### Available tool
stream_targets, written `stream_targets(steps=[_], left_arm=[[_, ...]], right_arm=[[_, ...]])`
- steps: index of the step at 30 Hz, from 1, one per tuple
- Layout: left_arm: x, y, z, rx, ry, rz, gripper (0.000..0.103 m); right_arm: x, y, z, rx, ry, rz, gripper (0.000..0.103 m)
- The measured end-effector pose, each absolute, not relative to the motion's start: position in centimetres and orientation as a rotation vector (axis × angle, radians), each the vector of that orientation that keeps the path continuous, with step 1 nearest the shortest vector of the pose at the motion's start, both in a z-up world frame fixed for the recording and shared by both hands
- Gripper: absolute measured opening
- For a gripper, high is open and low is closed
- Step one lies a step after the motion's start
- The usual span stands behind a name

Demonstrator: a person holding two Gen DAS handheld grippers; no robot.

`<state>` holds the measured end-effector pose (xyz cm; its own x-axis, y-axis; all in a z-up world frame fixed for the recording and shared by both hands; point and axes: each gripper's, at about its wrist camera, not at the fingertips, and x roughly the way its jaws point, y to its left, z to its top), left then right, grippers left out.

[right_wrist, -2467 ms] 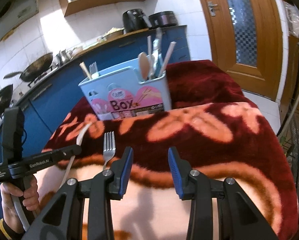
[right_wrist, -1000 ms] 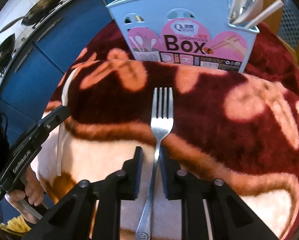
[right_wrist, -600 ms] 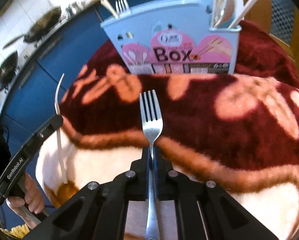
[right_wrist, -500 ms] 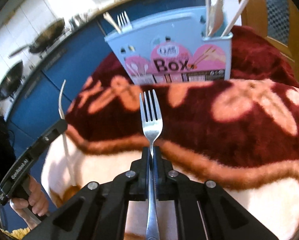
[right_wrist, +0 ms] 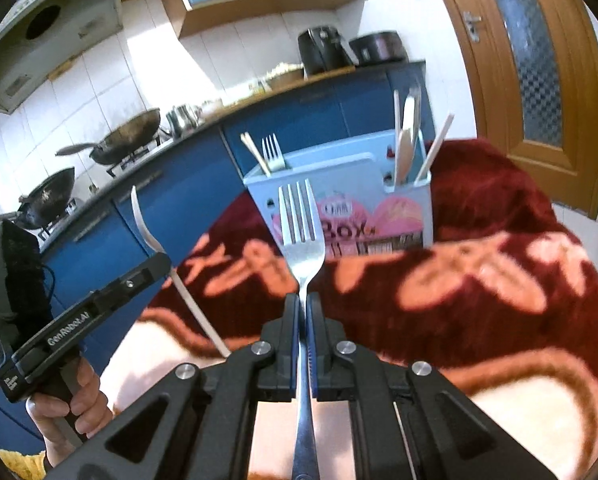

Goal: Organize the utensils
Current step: 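Lift both held forks up over the blue holder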

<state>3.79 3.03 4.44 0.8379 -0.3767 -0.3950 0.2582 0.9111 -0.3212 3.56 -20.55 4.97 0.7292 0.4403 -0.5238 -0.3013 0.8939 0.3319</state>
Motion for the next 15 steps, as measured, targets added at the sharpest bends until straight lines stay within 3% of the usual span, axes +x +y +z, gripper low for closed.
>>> stream_targets(steps=[15], left_arm=[[6.5,0.9,7.2,-0.221,0.383,-0.356,0.006]], right_arm=[[4.3,-22.2,7.1,0.244,0.482,0.395,0.005]])
